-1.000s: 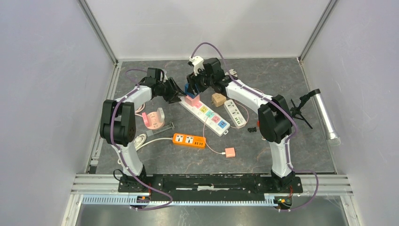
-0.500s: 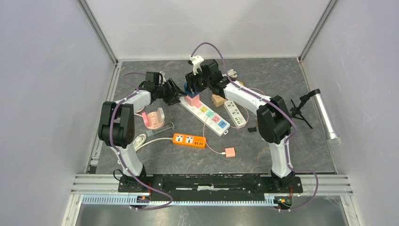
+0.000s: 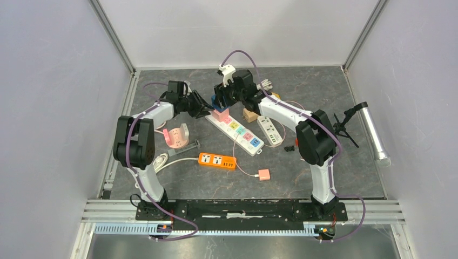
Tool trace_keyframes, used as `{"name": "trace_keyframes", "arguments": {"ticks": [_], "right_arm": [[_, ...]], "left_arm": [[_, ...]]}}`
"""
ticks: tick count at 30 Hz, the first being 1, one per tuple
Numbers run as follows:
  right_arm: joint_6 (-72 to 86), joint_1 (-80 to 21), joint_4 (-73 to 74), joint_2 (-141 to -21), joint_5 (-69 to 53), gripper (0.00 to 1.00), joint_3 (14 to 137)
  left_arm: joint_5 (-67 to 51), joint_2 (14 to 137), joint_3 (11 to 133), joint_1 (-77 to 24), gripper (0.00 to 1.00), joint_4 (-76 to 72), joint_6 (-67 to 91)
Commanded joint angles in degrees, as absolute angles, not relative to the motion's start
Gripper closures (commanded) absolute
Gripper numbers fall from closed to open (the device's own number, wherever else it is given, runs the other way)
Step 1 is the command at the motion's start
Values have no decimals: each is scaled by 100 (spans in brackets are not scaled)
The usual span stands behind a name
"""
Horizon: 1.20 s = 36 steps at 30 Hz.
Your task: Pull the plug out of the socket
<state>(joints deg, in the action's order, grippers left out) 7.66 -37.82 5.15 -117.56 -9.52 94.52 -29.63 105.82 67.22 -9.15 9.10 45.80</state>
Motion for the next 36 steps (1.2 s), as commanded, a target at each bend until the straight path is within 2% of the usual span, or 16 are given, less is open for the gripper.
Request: {"name": "trace_keyframes", "arguments": {"ticks": [1, 5, 10, 13, 19, 24, 36], "right_arm": [[1468, -3765, -1061, -10999, -2120, 100, 9372], [1958, -3556, -1488, -10976, -2540, 100, 9347], [1690, -3555, -2017, -10781, -2702, 100, 8941], [949, -3672, -2041, -10537, -2405, 100, 8745], [668, -3683, -2128, -10356, -2136, 100, 8638], [907, -3650, -2374, -10260, -1909, 100, 8566], [2357, -3205, -3213, -10351, -2401, 100, 8464]], "left_arm": [[-2159, 11096, 6542, -1081, 60, 2591, 4172], [-2081, 11176, 6590, -1081, 62, 2770, 4100], [-1988, 11265, 6618, -1081, 62, 2930, 4057], [-1947, 11283, 6640, -1081, 62, 2984, 4055], [-1880, 11368, 6732, -1081, 62, 3128, 3983], [-1859, 11438, 6809, -1081, 62, 3214, 3927], [-1854, 11547, 6908, -1081, 63, 3331, 3813]]}}
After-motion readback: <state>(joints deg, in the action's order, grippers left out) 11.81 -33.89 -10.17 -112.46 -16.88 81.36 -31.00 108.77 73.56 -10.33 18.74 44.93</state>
